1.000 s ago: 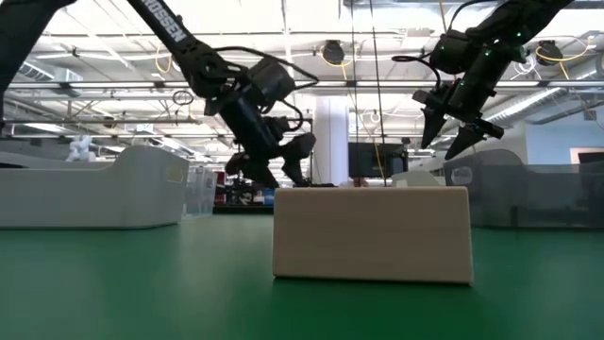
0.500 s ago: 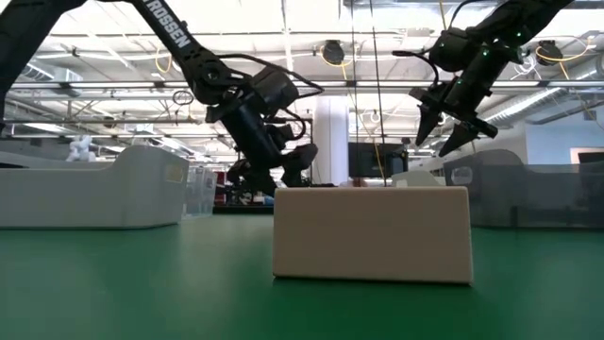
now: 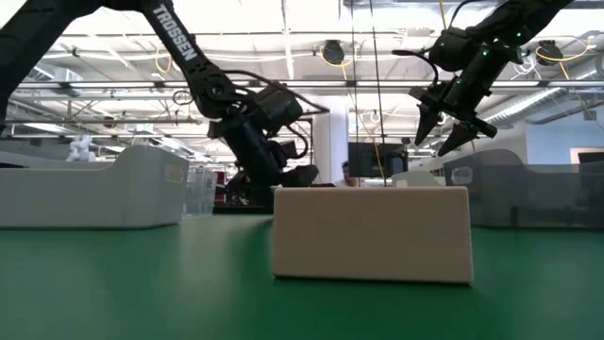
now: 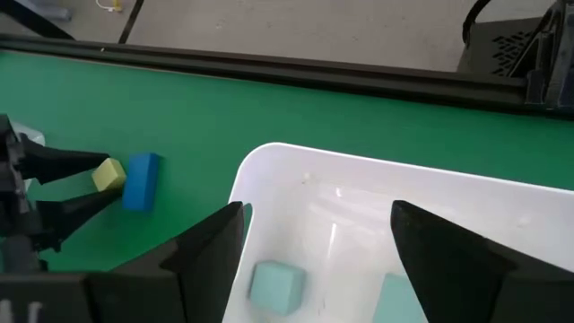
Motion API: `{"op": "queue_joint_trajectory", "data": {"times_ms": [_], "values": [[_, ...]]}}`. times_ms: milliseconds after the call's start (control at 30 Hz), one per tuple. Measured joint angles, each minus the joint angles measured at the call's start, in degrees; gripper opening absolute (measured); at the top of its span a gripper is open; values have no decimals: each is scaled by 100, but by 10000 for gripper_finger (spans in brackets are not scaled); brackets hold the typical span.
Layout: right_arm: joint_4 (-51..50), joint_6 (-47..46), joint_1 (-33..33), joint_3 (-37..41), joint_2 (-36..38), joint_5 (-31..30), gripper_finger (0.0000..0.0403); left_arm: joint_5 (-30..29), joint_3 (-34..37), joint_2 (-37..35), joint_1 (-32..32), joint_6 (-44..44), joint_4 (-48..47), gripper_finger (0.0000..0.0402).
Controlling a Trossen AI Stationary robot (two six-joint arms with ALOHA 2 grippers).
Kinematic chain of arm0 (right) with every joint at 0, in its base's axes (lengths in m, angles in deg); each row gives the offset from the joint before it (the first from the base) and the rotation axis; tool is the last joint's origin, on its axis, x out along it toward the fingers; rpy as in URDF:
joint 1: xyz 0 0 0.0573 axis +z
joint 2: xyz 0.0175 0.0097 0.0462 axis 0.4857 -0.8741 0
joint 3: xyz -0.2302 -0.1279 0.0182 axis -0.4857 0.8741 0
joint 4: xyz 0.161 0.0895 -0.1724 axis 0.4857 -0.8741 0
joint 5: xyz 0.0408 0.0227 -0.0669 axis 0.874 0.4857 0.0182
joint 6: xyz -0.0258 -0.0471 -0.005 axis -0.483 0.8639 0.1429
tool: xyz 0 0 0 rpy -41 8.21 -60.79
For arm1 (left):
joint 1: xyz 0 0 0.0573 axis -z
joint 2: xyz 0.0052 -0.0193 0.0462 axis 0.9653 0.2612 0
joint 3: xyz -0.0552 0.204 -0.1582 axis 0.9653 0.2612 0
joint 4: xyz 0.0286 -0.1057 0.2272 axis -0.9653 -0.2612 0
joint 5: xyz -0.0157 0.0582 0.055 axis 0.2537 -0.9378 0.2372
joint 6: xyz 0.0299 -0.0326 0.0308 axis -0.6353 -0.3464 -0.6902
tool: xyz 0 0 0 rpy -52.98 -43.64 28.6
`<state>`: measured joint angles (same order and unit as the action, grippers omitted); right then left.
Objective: Sort & place blocks by color
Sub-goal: Put the top yellow block into the black transparent bin
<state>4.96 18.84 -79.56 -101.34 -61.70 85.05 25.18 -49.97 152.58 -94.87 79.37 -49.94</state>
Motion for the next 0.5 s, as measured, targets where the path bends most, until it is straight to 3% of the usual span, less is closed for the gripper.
{"op": "queue_joint_trajectory", "data": {"times_ms": [300, 500], "values": [[35, 2, 0, 0, -2, 0, 274, -254, -9, 109, 29, -457, 28, 229], [35, -4, 0, 0, -2, 0, 274, -415, -11, 107, 41, -722, -131, 135]]}}
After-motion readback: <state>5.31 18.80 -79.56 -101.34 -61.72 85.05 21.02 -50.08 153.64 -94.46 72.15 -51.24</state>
